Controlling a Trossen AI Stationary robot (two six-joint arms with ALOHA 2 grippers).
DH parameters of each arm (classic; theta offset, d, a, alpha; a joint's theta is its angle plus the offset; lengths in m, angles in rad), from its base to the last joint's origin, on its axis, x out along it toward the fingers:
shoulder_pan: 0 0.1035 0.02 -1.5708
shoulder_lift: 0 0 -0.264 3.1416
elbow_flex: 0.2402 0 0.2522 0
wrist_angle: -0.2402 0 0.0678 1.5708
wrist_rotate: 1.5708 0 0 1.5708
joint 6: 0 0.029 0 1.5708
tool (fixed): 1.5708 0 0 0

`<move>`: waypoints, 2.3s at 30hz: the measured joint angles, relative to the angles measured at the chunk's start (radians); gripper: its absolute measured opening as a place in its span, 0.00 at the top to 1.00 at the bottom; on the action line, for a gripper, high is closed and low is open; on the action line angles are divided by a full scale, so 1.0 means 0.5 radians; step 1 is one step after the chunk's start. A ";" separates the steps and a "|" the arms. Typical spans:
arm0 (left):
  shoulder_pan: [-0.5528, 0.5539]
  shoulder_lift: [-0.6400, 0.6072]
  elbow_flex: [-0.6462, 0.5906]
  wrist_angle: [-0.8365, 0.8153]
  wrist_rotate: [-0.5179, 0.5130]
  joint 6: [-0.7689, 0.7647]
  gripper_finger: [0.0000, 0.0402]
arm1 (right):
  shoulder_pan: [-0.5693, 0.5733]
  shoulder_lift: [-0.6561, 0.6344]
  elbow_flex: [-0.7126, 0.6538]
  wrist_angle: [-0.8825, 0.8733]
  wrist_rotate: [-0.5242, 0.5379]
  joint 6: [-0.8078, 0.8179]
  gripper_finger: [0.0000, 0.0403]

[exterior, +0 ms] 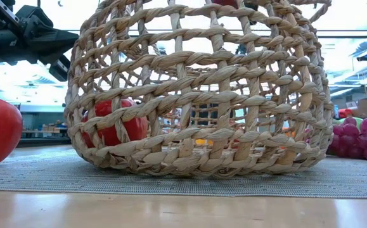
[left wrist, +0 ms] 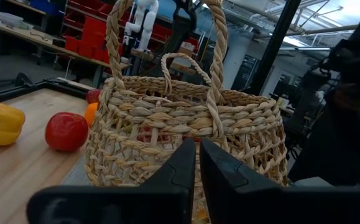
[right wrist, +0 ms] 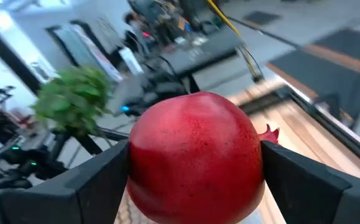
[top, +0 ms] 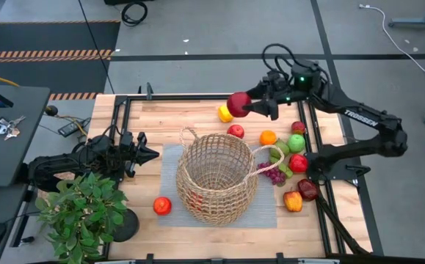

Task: Build produce basket
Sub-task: Put the red pomegranate into the brown basket

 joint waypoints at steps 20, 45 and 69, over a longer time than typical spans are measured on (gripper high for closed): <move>-0.001 0.000 0.000 0.000 0.000 0.001 0.92 | 0.808 0.406 0.412 -0.552 0.613 -0.643 0.14; 0.000 0.000 -0.001 0.000 0.000 0.001 0.92 | 1.113 0.981 0.897 -1.133 0.630 -1.181 0.14; -0.001 0.000 -0.001 0.000 0.000 0.001 0.93 | 1.073 1.633 0.894 -0.847 0.400 -1.423 0.14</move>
